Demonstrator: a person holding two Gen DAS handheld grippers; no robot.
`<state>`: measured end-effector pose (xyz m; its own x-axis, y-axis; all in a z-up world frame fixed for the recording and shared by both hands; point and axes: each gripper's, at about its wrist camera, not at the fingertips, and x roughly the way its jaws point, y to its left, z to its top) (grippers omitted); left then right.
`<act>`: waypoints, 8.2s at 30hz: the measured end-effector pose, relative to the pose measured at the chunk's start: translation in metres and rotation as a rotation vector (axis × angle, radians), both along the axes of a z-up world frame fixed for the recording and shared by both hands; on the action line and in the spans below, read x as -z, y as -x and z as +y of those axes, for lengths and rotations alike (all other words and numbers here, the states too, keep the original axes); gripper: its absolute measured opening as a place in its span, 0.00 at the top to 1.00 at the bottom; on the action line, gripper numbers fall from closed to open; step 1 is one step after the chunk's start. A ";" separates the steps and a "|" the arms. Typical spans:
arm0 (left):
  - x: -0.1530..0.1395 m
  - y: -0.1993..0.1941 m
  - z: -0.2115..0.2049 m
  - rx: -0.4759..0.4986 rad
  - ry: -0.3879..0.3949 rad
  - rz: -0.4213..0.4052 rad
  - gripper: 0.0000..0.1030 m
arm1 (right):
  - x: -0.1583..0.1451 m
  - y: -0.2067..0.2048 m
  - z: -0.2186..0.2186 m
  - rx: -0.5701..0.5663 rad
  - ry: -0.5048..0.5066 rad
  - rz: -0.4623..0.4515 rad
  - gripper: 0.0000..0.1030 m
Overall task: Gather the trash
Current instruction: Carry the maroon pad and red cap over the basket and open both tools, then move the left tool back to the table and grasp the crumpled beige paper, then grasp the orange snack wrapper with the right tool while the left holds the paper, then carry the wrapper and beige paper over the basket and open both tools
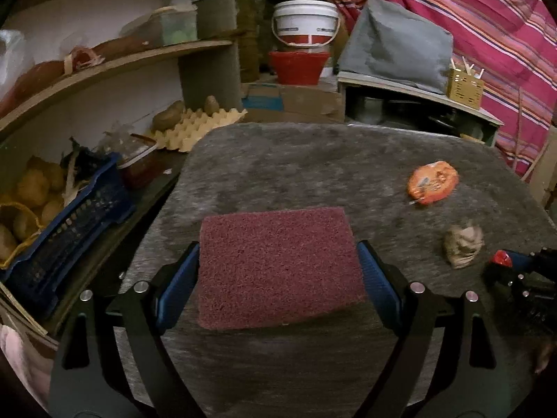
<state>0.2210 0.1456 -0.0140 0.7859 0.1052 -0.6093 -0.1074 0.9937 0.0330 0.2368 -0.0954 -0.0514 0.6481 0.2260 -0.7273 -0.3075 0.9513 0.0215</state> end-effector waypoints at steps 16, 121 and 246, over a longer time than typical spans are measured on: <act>-0.051 0.003 -0.213 0.274 0.010 -0.099 0.17 | -0.067 0.051 -0.249 0.385 -0.050 -0.147 0.71; 0.003 -0.097 -0.117 0.223 -0.046 0.047 0.52 | -0.021 -0.023 -0.176 0.431 0.032 -0.080 0.17; -0.010 0.038 -0.539 0.648 -0.044 -0.063 0.52 | -0.017 0.125 -0.482 0.776 -0.257 -0.138 0.44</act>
<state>0.1827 -0.3938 -0.0035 0.7324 -0.3784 -0.5660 0.5101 0.8556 0.0879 0.1116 -0.5772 -0.0340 0.7682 -0.1738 -0.6162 0.4185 0.8647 0.2779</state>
